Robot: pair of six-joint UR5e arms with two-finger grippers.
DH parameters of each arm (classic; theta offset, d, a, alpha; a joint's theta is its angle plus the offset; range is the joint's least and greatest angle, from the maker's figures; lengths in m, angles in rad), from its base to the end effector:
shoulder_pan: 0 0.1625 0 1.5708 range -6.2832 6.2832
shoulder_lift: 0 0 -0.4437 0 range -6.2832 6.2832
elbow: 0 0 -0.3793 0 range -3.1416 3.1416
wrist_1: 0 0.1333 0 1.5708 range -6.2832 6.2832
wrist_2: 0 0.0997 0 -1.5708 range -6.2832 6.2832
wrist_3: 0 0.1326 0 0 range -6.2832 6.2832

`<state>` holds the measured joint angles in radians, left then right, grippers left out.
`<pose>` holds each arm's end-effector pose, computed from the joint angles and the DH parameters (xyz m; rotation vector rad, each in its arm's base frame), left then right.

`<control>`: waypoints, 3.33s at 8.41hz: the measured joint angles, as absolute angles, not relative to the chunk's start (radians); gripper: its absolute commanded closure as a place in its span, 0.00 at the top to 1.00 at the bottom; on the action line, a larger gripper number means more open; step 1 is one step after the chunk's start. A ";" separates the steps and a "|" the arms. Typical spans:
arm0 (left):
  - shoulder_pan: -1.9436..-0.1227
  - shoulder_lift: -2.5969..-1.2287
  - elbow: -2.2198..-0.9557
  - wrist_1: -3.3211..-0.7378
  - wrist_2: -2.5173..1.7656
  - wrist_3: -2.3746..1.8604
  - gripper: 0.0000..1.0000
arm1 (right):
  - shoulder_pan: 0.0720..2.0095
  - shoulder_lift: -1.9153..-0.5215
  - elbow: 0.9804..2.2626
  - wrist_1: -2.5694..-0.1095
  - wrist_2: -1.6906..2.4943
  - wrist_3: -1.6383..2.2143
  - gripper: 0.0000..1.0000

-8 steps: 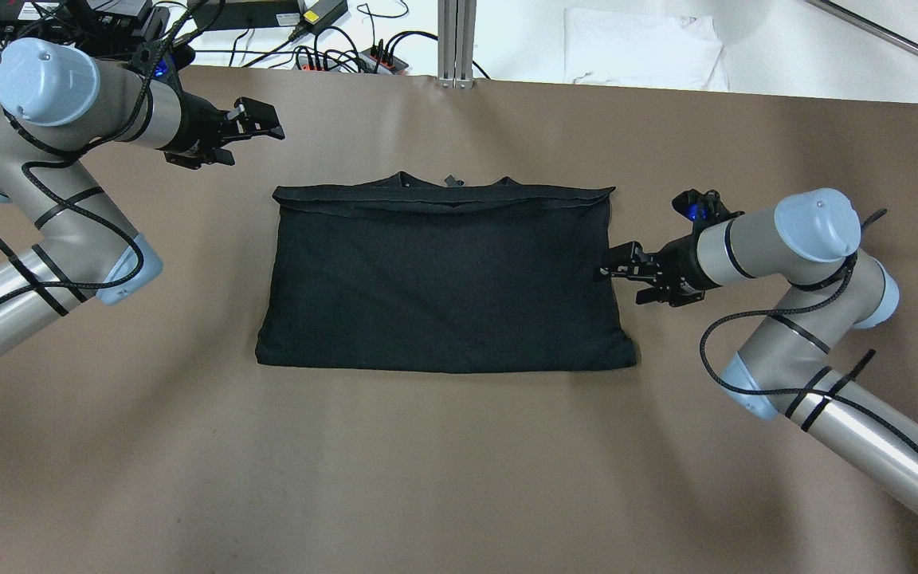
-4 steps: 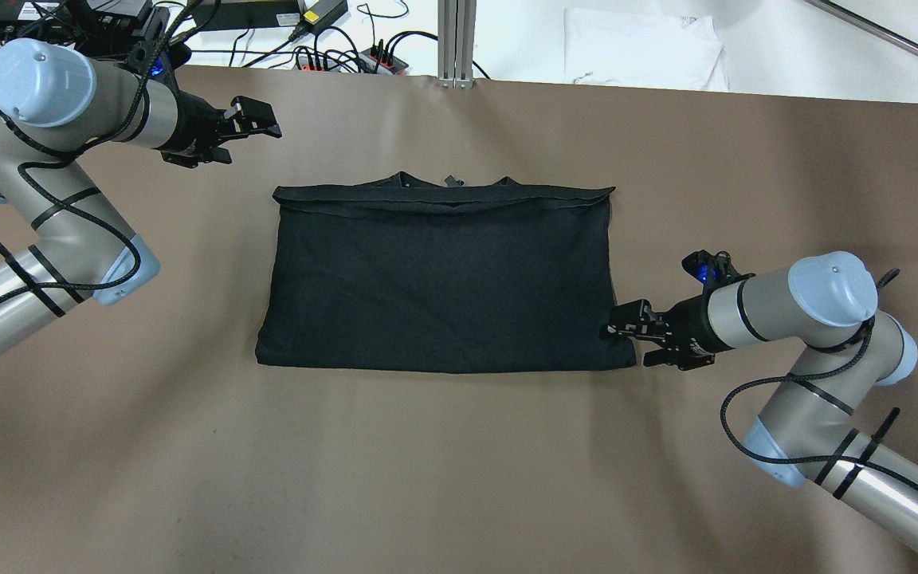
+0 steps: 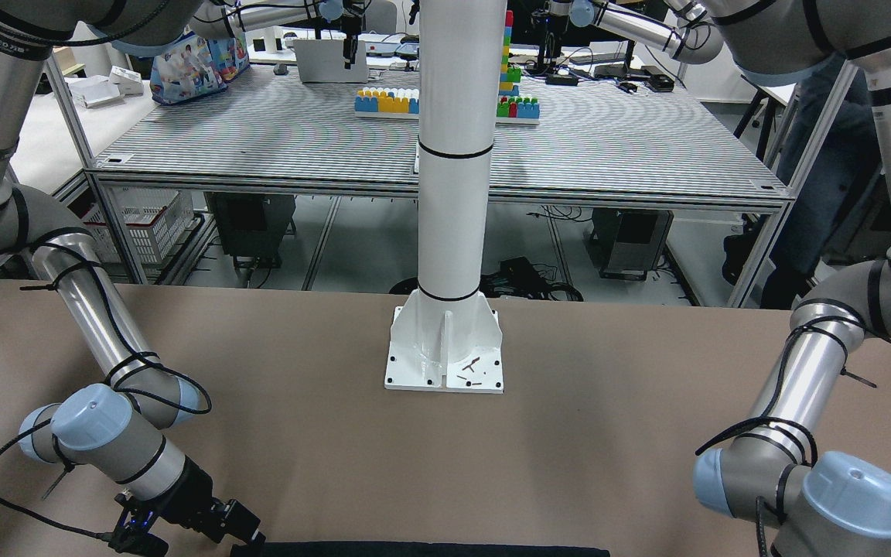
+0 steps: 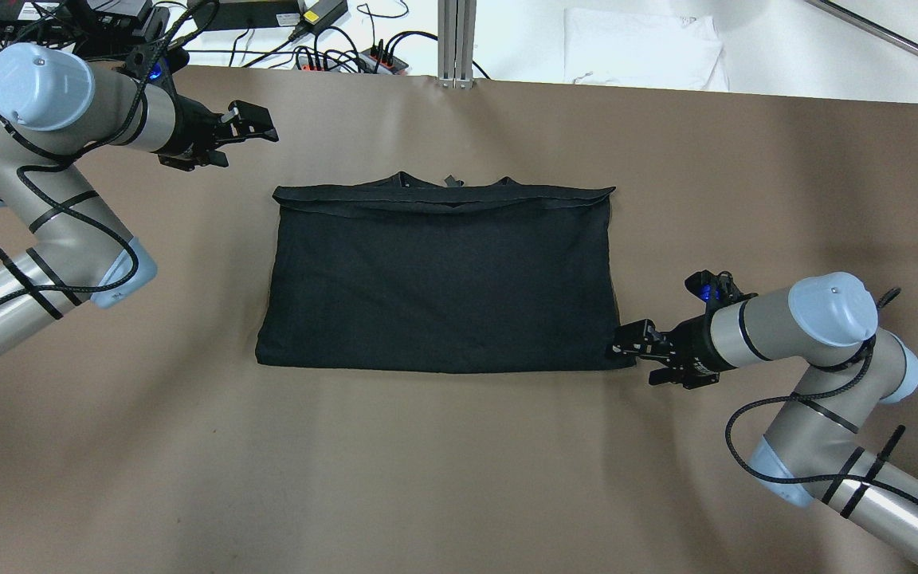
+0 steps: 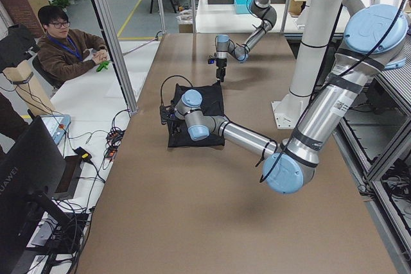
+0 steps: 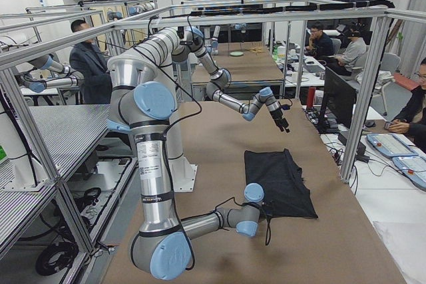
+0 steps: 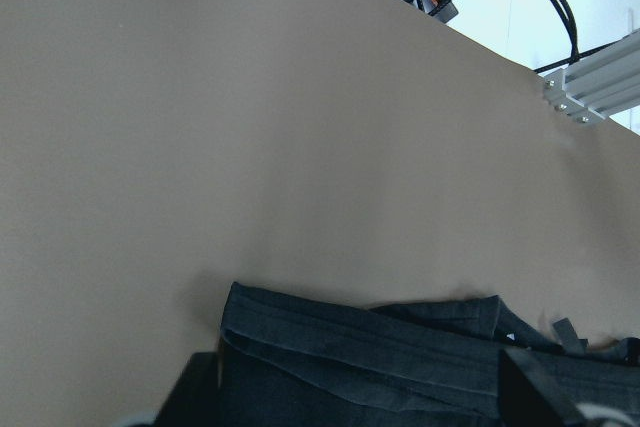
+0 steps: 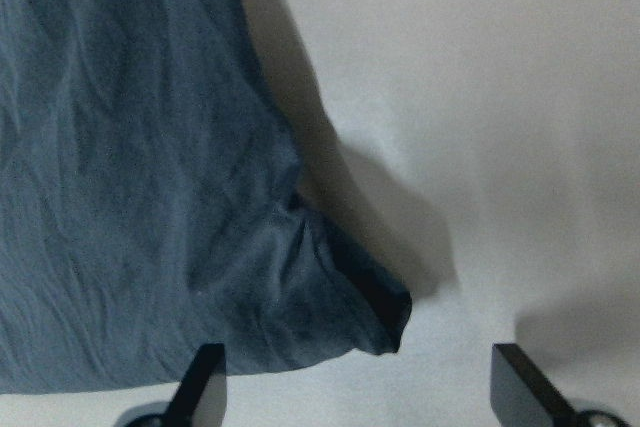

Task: Fold clothes
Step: 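Lower the right gripper to the folded shirt's near corner and grasp it, then drag the grasped corner toward the robot with the right gripper, rotating the shirt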

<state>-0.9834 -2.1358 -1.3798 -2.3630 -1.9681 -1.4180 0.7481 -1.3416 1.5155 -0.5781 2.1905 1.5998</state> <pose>0.3431 -0.6633 0.3551 0.3260 1.1693 -0.4963 -0.4109 -0.4581 0.4798 -0.1151 -1.2456 0.3127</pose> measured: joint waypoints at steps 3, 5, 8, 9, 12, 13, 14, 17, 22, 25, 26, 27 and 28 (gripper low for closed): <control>-0.983 -2.127 -1.377 -2.364 -1.968 -1.413 1.00 | 0.701 -1.334 1.508 -0.583 2.131 1.598 0.00; -0.983 -2.125 -1.376 -2.364 -1.966 -1.413 1.00 | 0.694 -1.331 1.509 -0.582 2.123 1.597 0.00; -0.981 -2.126 -1.376 -2.365 -1.957 -1.414 1.00 | 0.726 -1.330 1.514 -0.585 2.148 1.595 0.00; -0.981 -2.127 -1.376 -2.365 -1.956 -1.414 1.00 | 0.737 -1.329 1.514 -0.585 2.156 1.596 0.00; -0.980 -2.127 -1.375 -2.364 -1.954 -1.413 1.00 | 0.743 -1.329 1.547 -0.585 2.199 1.614 0.00; -0.980 -2.127 -1.375 -2.365 -1.954 -1.413 1.00 | 0.737 -1.336 1.585 -0.584 2.224 1.639 0.00; -0.980 -2.126 -1.376 -2.365 -1.954 -1.413 1.00 | 0.718 -1.351 1.635 -0.584 2.246 1.657 0.00; -0.980 -2.124 -1.376 -2.371 -1.939 -1.413 1.00 | 0.567 -1.444 1.811 -0.584 2.265 1.681 0.00; -0.980 -2.123 -1.374 -2.372 -1.926 -1.413 1.00 | 0.348 -1.463 1.923 -0.579 2.228 1.752 0.94; -0.971 -2.119 -1.385 -2.371 -1.928 -1.420 1.00 | 0.408 -1.461 1.920 -0.581 2.198 1.744 0.94; -0.960 -2.102 -1.413 -2.370 -1.931 -1.425 1.00 | 0.462 -1.463 1.915 -0.584 2.194 1.739 0.94; -0.937 -2.065 -1.472 -2.367 -1.933 -1.434 1.00 | 0.523 -1.465 1.903 -0.585 2.193 1.735 0.94; -0.905 -2.022 -1.542 -2.364 -1.931 -1.462 1.00 | 0.583 -1.465 1.887 -0.586 2.193 1.728 0.94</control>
<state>-0.9052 -2.0219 -1.5415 -2.3643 -1.9311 -1.4616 0.5832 -1.4650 1.8875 -0.5859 2.1925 1.7278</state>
